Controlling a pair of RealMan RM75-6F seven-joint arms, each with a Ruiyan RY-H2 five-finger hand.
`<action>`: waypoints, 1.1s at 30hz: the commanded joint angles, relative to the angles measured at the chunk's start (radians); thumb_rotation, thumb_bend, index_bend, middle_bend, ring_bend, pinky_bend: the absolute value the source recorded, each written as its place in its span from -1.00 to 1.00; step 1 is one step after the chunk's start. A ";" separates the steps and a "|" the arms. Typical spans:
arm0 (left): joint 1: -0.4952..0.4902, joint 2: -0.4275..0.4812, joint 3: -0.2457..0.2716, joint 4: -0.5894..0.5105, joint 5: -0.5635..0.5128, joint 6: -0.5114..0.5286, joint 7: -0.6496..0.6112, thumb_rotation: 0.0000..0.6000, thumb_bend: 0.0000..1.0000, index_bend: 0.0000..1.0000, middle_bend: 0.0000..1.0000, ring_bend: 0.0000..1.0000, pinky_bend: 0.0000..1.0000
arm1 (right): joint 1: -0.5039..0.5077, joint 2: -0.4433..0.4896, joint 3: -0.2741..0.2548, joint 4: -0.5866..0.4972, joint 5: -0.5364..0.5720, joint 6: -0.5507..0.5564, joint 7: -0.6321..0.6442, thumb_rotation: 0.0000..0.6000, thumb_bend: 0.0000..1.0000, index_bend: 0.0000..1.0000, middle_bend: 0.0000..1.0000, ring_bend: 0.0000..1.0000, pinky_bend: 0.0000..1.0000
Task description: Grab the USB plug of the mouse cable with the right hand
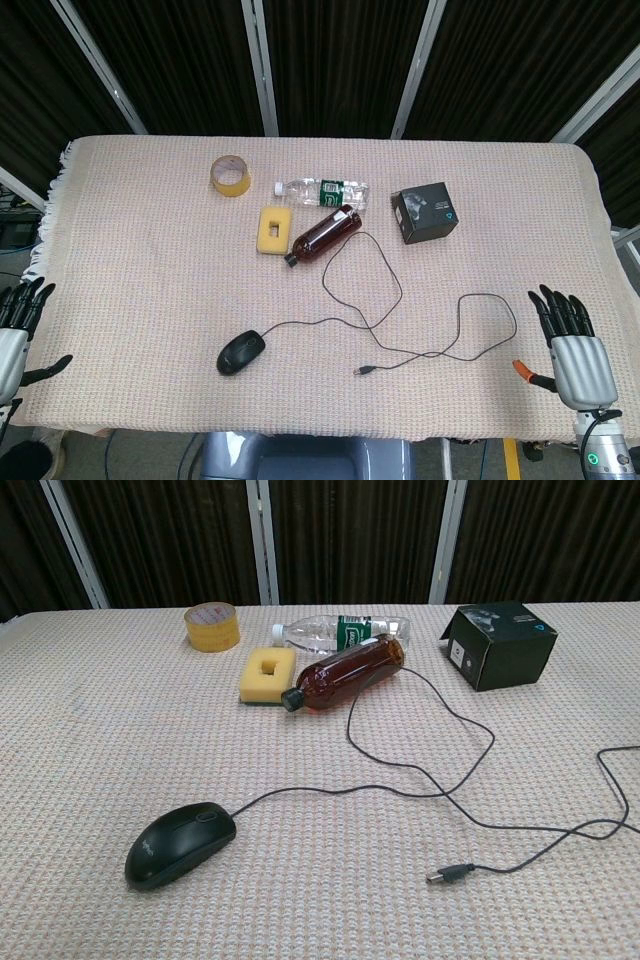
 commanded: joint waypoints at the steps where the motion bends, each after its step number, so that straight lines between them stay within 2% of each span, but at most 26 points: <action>1: 0.001 0.000 0.001 -0.001 0.000 0.001 0.002 1.00 -0.83 -1.00 -1.00 -1.00 -1.00 | -0.007 -0.010 0.016 0.001 0.021 0.016 -0.005 1.00 -0.81 -0.94 -1.00 -1.00 -1.00; 5: 0.002 0.000 0.001 -0.003 0.002 0.004 0.004 1.00 -0.83 -1.00 -1.00 -1.00 -1.00 | -0.011 -0.007 0.023 -0.012 0.047 0.011 -0.008 1.00 -0.81 -0.93 -1.00 -1.00 -1.00; 22: -0.002 -0.004 0.000 -0.002 0.002 -0.002 0.007 1.00 -0.83 -1.00 -1.00 -1.00 -1.00 | -0.011 0.017 0.008 -0.023 0.023 0.000 0.021 1.00 -0.81 -0.92 -1.00 -1.00 -1.00; 30: -0.002 -0.007 0.003 -0.003 0.011 0.001 0.016 1.00 -0.83 -1.00 -1.00 -1.00 -1.00 | -0.006 0.025 0.000 -0.023 -0.015 0.004 0.074 1.00 -0.81 -0.73 -0.91 -1.00 -1.00; 33: -0.003 -0.008 0.002 -0.002 0.007 -0.003 0.013 1.00 -0.84 -1.00 -1.00 -1.00 -1.00 | 0.029 0.029 -0.011 -0.058 -0.055 -0.042 0.110 1.00 -0.81 -0.65 -0.84 -1.00 -1.00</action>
